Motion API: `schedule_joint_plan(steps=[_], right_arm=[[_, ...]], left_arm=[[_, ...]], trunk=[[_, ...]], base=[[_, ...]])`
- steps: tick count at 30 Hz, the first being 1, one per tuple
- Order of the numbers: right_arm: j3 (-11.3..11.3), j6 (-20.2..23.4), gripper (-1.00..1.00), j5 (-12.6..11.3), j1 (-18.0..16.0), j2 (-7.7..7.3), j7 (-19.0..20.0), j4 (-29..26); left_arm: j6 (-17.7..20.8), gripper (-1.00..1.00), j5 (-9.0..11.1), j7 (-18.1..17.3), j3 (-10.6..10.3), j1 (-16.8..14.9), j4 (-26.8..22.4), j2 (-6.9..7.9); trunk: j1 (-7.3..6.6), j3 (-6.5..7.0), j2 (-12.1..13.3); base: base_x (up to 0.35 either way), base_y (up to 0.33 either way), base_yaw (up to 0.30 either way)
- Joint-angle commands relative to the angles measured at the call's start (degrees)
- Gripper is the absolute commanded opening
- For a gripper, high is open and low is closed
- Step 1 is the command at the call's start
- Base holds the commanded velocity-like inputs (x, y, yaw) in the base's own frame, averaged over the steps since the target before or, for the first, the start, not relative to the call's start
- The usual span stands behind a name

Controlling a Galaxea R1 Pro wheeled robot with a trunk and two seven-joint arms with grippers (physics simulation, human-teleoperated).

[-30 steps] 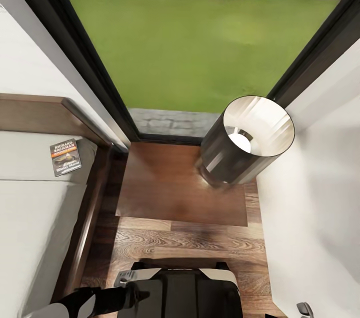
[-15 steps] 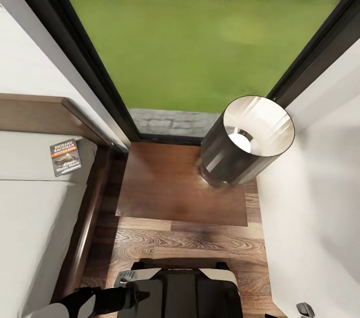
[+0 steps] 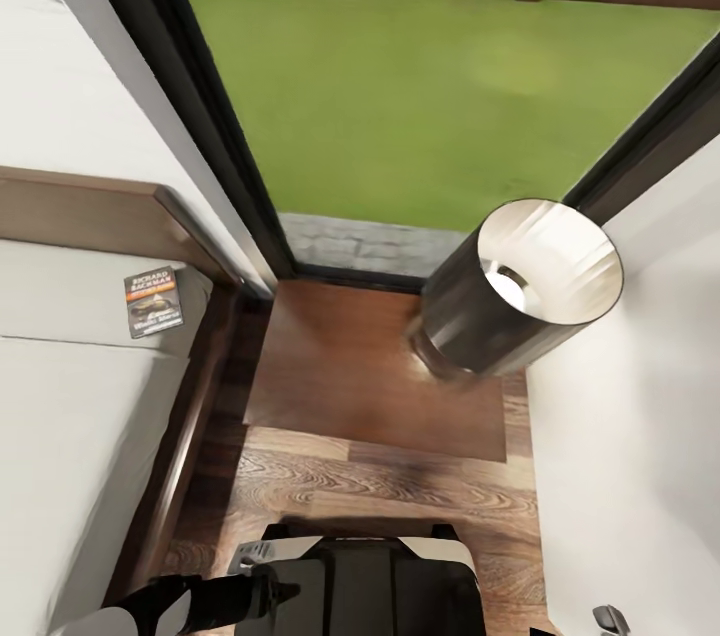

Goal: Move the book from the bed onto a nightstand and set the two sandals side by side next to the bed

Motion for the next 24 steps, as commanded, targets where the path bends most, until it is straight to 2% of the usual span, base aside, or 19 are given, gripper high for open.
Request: schedule_joint_plan(steps=[1,7,17,24], right_arm=[[0.2,0.5,1.00,-0.5,0.0,-0.02,0.2,0.0],[0.2,0.5,1.00,-0.5,0.0,-0.03,0.2,0.0],[0.2,0.5,1.00,-0.6,0.0,-0.03,0.2,0.0],[0.2,0.5,1.00,-0.5,0.0,-0.02,0.2,0.0]], left_arm=[[0.6,1.00,-0.3,-0.2,0.5,0.0,-0.1,0.00],[0.6,1.00,-0.3,-0.2,0.5,0.1,-0.1,-0.02],[0.7,1.00,-0.3,-0.2,0.5,0.2,-0.1,0.00],[0.7,1.00,-0.3,-0.2,0.5,0.2,-0.1,0.00]], trunk=[[0.03,-0.06,-0.1],[0.03,-0.06,-0.1],[0.03,-0.06,-0.1],[0.03,-0.06,-0.1]], base=[[0.000,0.000,0.195],[-0.019,0.000,0.064],[-0.274,0.000,0.003],[-0.067,0.000,0.009]])
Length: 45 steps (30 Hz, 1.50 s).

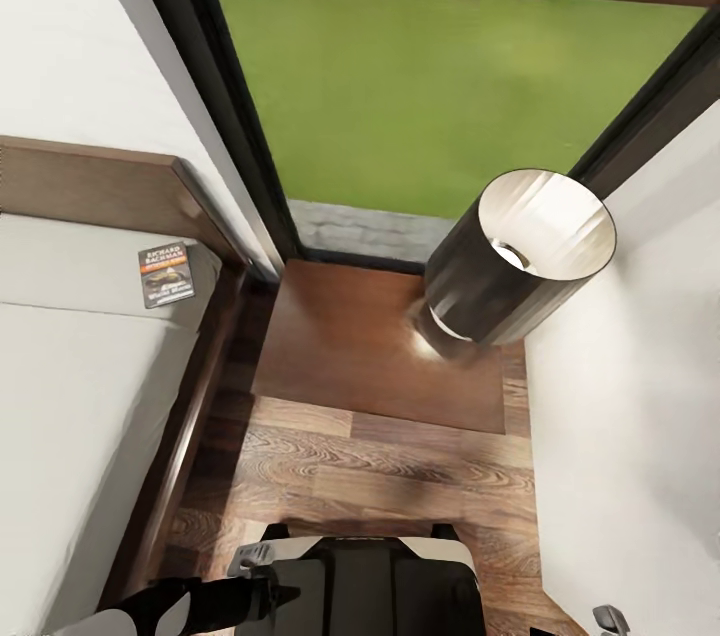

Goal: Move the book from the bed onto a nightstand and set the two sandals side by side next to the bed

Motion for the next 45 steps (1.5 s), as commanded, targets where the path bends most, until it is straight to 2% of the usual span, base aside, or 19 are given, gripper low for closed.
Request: schedule_joint_plan(steps=[1,24,29,45], right_arm=[[0.2,0.5,1.00,-0.5,0.0,-0.02,0.2,0.0],[0.2,0.5,1.00,-0.4,0.0,-0.01,0.2,0.0],[0.2,0.5,1.00,-0.4,0.0,-0.01,0.2,0.0],[0.2,0.5,1.00,-0.4,0.0,-0.01,0.2,0.0]], left_arm=[[0.6,1.00,-0.3,-0.2,0.5,0.0,-0.1,-0.01],[0.6,1.00,-0.3,-0.4,0.5,0.0,-0.1,0.04],[0.6,1.00,-0.2,-0.4,0.6,0.0,-0.1,0.11],[0.6,1.00,-0.2,-0.4,0.6,0.0,-0.1,0.13]], trunk=[[0.03,-0.06,-0.1],[0.03,-1.04,-0.1],[0.03,-1.23,-0.1],[0.03,-1.28,-0.1]], base=[[-0.012,0.000,0.075],[-0.001,0.000,0.221],[0.000,0.160,0.212],[0.000,0.064,0.024]])
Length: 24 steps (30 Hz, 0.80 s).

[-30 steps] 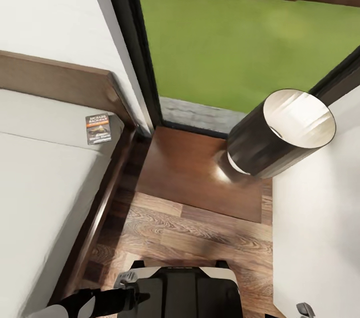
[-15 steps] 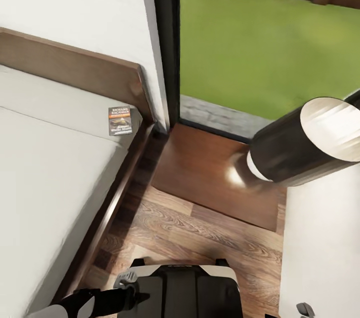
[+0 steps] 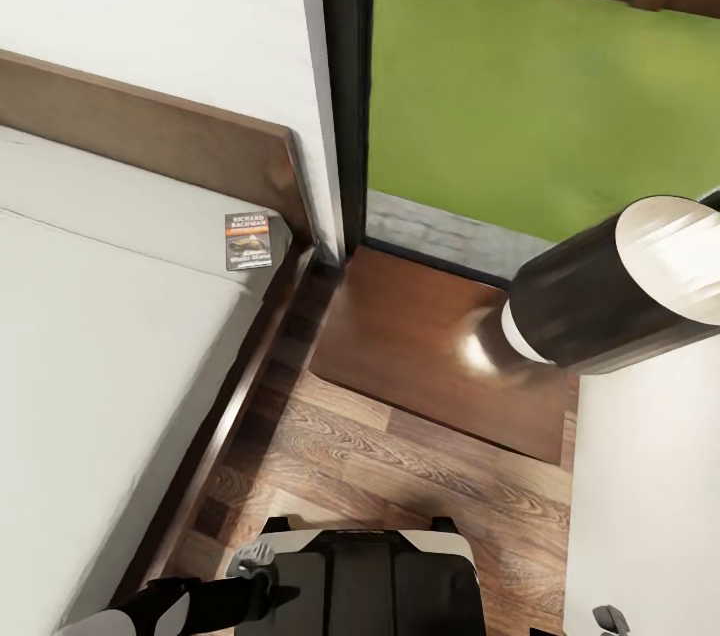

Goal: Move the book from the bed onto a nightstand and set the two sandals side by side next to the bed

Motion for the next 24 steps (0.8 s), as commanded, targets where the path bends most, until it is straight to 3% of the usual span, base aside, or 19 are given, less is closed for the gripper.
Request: schedule_joint_plan(steps=[1,10,24], right_arm=[[0.2,0.5,1.00,-0.5,0.0,-0.02,0.2,0.0],[0.2,0.5,1.00,-0.5,0.0,-0.02,0.2,0.0],[0.2,0.5,1.00,-0.5,0.0,-0.02,0.2,0.0]], left_arm=[[0.6,1.00,-0.3,-0.2,0.5,0.0,-0.1,0.00],[0.6,1.00,-0.3,-0.2,0.5,0.0,-0.1,-0.02],[0.6,1.00,-0.4,-0.2,0.5,0.0,-0.1,-0.08]], trunk=[[0.03,-0.06,-0.1],[0.03,-0.08,-0.1],[0.03,-0.55,-0.1]], base=[[0.000,0.000,0.000],[0.000,0.000,0.067],[0.000,0.000,0.248]])
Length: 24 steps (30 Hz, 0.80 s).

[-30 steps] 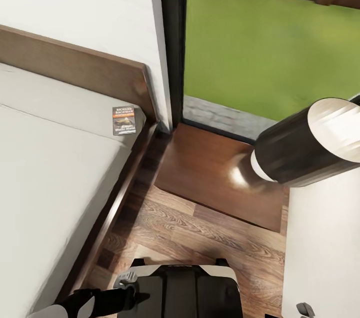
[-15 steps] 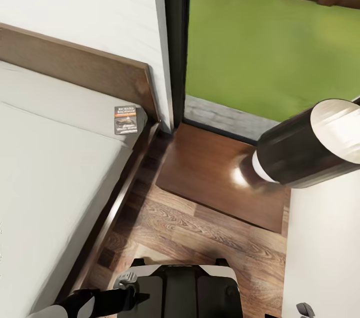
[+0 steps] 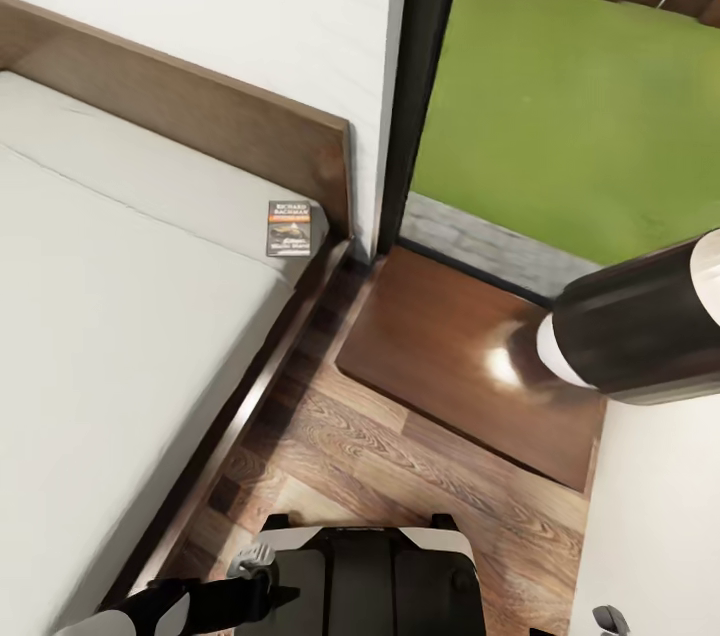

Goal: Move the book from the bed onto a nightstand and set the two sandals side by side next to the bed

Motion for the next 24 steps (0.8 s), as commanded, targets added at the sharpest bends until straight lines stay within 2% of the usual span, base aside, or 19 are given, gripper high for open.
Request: schedule_joint_plan(steps=[1,24], right_arm=[[0.2,0.5,1.00,-0.5,0.0,-0.02,0.2,0.0],[0.2,0.5,1.00,-0.5,0.0,-0.02,0.2,0.0]], left_arm=[[0.6,1.00,-0.3,-0.2,0.5,0.0,-0.1,-0.01],[0.5,1.00,-0.3,-0.2,0.4,0.0,-0.1,-0.09]], trunk=[[0.03,-0.10,-0.1],[0.03,-0.96,-0.1]], base=[[0.000,0.000,0.262],[0.000,0.000,0.263]])
